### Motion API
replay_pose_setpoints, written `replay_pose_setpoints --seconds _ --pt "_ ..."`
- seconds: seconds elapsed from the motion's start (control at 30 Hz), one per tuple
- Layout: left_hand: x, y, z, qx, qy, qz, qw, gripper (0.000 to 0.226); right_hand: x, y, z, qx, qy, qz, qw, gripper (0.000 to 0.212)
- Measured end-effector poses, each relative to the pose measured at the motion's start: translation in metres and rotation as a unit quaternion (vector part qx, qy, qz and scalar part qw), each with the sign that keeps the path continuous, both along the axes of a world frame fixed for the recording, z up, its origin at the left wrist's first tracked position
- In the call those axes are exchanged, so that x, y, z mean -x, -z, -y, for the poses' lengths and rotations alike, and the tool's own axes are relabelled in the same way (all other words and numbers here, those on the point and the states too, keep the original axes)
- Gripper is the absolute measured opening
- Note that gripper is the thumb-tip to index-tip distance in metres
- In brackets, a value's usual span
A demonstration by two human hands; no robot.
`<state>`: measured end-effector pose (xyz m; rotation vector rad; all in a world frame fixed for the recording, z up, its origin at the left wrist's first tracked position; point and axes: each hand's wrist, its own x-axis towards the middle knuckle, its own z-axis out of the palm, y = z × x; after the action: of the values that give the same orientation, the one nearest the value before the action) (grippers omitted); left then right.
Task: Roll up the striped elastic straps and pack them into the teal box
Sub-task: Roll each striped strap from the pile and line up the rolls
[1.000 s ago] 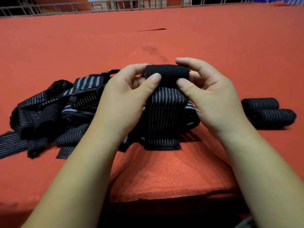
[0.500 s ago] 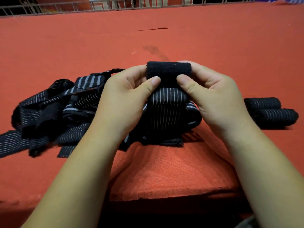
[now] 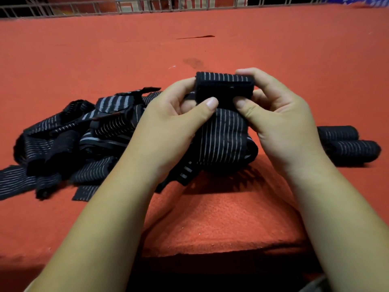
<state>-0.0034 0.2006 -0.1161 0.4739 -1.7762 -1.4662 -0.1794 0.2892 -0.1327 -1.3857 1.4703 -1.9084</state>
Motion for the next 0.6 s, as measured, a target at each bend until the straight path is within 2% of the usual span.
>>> replay_pose_setpoints --seconds 0.13,0.23,0.37,0.6 --pt "0.0015 0.0012 -0.0011 -0.015 -0.007 0.000 1.000 0.041 -0.0006 0.0011 0.0018 0.001 -0.016 0.011 1.000 0.040" --pt "0.0015 0.0011 0.0018 0.008 -0.058 0.012 0.998 0.036 -0.0037 -0.0002 0.0016 0.003 -0.029 0.016 0.999 0.042" --pt "-0.0009 0.0020 0.0027 0.009 -0.051 -0.009 0.999 0.025 -0.0036 -0.0004 -0.0002 -0.025 -0.026 -0.004 0.999 0.044" --pt "-0.0032 0.0025 0.0033 -0.005 -0.037 0.003 0.999 0.026 -0.0066 -0.0002 -0.0005 -0.042 -0.014 0.021 0.999 0.021"
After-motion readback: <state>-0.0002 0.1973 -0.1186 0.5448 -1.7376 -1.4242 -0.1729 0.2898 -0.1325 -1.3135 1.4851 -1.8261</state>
